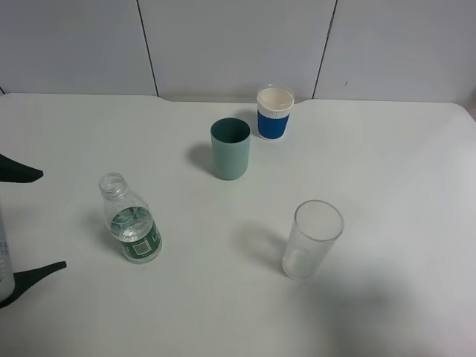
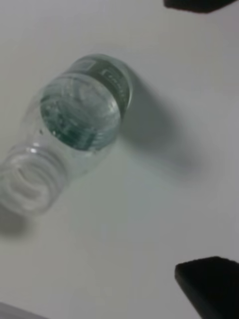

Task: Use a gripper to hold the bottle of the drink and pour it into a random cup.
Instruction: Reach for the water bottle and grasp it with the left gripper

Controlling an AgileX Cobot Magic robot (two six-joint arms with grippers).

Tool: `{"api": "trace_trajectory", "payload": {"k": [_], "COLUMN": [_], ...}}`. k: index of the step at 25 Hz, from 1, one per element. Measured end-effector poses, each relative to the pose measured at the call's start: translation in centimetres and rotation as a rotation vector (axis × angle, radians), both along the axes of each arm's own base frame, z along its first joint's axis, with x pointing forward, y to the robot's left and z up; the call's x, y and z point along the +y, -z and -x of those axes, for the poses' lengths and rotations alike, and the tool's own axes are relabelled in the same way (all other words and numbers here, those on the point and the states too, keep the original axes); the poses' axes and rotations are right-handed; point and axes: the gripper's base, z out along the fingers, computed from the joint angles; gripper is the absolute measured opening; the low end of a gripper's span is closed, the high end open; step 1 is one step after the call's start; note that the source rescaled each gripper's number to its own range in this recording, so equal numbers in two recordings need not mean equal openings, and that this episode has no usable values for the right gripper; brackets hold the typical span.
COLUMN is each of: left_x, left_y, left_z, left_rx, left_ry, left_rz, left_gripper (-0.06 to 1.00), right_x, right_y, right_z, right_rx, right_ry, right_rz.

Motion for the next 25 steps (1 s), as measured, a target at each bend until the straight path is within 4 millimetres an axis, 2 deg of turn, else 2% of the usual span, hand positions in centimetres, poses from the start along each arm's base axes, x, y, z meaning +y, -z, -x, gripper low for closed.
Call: {"api": "trace_trajectory", "payload": {"k": [12, 25], "left_x": [0.1, -0.7], "left_y": [2.6, 6.4], "left_z": [-2.4, -3.4], "left_rx": [-0.03, 0.065], "left_ry": [-0.045, 0.05], "left_rz": [-0.035, -0.15], "left_gripper": [1.0, 1.0], "right_x": [0.0, 0.0], "right_y": [0.0, 0.0], "right_z": [0.0, 0.0], "right_rx": [0.0, 0.0], "right_ry": [0.0, 0.0], "right_rz": [0.0, 0.0]}}
